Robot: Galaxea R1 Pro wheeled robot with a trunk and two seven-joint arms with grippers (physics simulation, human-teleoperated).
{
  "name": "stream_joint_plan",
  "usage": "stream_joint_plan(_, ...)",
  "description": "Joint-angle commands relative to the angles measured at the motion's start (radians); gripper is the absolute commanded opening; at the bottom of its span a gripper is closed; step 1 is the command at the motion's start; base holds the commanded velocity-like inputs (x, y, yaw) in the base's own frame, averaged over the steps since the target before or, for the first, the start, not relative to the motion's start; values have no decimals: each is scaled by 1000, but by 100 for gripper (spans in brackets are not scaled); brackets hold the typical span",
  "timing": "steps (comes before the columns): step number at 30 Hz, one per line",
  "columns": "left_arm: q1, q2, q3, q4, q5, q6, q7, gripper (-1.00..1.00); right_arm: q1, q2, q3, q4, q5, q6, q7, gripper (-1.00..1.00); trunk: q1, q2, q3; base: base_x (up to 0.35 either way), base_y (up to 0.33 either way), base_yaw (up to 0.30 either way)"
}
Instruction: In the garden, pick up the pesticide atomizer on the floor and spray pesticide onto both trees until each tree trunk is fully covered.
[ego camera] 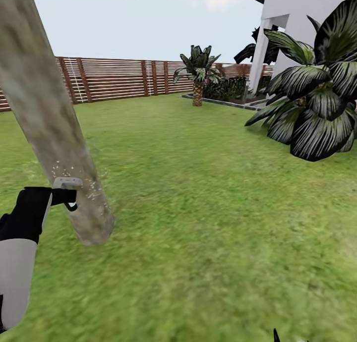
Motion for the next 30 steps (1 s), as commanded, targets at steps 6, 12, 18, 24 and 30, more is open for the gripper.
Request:
stream_joint_plan(6, 0, 0, 0, 0, 0, 0, 0, -100, 0, 0, 0, 0, 0, 0, 0, 100, 0, 0, 0, 163, -260, 224)
stream_joint_plan(12, 0, 0, 0, -1, 0, 0, 0, -100, 0, 0, 0, 1, 0, 0, 0, 100, 0, 0, 1, 163, -260, 272)
stream_joint_plan(18, 64, 2, 2, 0, 1, -2, 15, -100, 0, 0, 0, 1, 0, 0, 0, 100, 0, 0, 4, 156, -260, 272)
stream_joint_plan(24, 147, 6, 5, 39, 3, -9, 68, -100, 0, 0, 0, 2, 0, 0, 0, 100, 0, 0, 6, 133, -260, 224)
stream_joint_plan(30, 149, -1, 6, 73, 10, -12, 71, -100, 0, 0, 0, 2, 0, 0, 0, 100, 0, 0, 7, 165, -237, 13)
